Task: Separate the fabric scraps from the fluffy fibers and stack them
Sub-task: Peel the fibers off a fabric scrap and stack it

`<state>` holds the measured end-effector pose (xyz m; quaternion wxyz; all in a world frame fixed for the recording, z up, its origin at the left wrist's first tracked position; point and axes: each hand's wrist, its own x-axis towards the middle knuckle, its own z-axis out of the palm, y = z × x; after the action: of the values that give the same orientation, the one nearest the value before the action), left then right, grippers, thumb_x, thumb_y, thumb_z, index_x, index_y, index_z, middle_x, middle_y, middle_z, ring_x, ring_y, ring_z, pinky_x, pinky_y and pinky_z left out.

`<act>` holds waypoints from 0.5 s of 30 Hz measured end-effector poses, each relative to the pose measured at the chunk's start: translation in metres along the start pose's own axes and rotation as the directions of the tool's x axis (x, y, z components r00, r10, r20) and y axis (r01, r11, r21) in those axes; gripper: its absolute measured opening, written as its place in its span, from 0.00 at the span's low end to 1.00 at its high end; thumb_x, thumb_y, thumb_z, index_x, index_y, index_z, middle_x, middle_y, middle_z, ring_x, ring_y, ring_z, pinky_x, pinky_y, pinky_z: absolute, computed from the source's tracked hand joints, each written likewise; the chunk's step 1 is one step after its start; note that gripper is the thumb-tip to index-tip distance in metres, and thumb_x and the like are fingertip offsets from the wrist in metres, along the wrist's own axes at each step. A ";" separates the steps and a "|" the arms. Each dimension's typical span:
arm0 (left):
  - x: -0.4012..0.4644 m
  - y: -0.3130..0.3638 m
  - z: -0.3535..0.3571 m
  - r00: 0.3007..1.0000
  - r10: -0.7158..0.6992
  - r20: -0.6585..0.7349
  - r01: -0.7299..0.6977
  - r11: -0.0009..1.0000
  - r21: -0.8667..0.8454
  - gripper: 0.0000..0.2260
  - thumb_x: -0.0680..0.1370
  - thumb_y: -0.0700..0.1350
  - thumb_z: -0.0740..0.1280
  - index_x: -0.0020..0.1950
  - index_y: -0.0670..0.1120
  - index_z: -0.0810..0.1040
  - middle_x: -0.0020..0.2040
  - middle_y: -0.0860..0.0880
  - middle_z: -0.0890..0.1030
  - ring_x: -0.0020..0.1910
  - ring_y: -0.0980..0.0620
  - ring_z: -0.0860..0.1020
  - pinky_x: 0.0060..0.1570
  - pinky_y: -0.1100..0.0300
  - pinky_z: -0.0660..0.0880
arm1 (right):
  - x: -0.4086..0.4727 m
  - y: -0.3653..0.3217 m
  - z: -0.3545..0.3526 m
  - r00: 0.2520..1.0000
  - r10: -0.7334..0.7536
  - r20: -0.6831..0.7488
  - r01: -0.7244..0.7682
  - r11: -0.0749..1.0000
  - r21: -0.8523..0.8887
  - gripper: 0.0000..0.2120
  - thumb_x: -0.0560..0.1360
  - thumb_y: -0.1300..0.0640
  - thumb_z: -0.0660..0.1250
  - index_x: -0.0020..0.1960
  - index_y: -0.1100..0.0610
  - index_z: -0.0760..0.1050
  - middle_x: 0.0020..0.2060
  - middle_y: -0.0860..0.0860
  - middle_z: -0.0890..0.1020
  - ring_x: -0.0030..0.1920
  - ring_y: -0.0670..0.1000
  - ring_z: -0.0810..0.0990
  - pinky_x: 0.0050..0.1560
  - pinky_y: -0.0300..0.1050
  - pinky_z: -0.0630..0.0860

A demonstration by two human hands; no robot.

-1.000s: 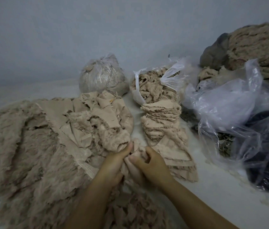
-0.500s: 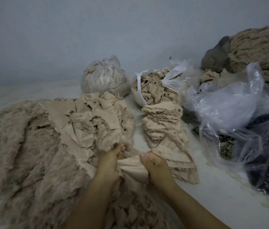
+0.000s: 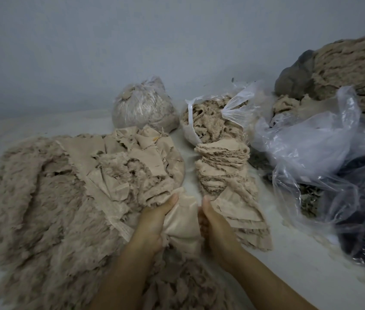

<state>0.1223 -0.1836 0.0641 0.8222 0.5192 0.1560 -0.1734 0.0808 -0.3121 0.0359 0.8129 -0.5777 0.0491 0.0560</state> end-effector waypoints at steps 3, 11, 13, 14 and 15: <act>-0.001 -0.004 0.008 0.999 0.037 -0.039 -0.038 0.998 -0.040 0.19 0.71 0.43 0.71 0.56 0.33 0.78 0.52 0.33 0.81 0.49 0.37 0.81 0.46 0.46 0.80 | -0.005 0.011 0.007 0.999 -0.035 0.009 0.036 0.995 -0.090 0.12 0.79 0.53 0.63 0.49 0.60 0.81 0.43 0.55 0.85 0.43 0.52 0.83 0.44 0.43 0.78; 0.009 0.007 0.000 0.992 0.032 -0.120 -0.054 0.980 -0.190 0.12 0.73 0.44 0.70 0.51 0.38 0.80 0.46 0.39 0.83 0.43 0.42 0.82 0.43 0.47 0.79 | -0.003 0.013 -0.005 0.896 -0.337 -0.289 0.185 0.875 -0.446 0.25 0.80 0.48 0.59 0.25 0.50 0.60 0.20 0.44 0.65 0.23 0.41 0.62 0.26 0.33 0.60; 0.009 0.009 0.000 0.994 0.045 -0.102 -0.066 0.976 -0.207 0.13 0.74 0.45 0.69 0.53 0.37 0.79 0.47 0.38 0.82 0.45 0.42 0.81 0.47 0.46 0.78 | -0.005 0.016 -0.009 0.892 -0.324 -0.316 0.162 0.881 -0.445 0.26 0.78 0.41 0.51 0.25 0.51 0.64 0.20 0.45 0.70 0.23 0.40 0.67 0.28 0.32 0.63; 0.009 0.009 0.000 0.996 0.054 -0.067 -0.068 0.972 -0.223 0.12 0.75 0.44 0.68 0.53 0.37 0.79 0.46 0.39 0.82 0.44 0.42 0.81 0.45 0.47 0.79 | -0.006 0.017 -0.009 0.908 -0.295 -0.297 0.144 0.887 -0.439 0.26 0.76 0.39 0.50 0.26 0.51 0.67 0.22 0.45 0.73 0.25 0.40 0.69 0.29 0.31 0.65; 0.008 0.010 0.002 0.998 0.055 -0.026 -0.060 0.970 -0.235 0.11 0.76 0.44 0.67 0.51 0.37 0.79 0.43 0.39 0.83 0.41 0.43 0.82 0.40 0.49 0.80 | -0.006 0.017 -0.007 0.930 -0.265 -0.256 0.135 0.891 -0.433 0.25 0.76 0.38 0.50 0.28 0.51 0.71 0.25 0.43 0.77 0.28 0.38 0.73 0.31 0.29 0.67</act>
<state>0.1343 -0.1823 0.0690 0.8811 0.4240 0.1684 -0.1247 0.0718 -0.3137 0.0183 0.6577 -0.7381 0.1019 -0.1110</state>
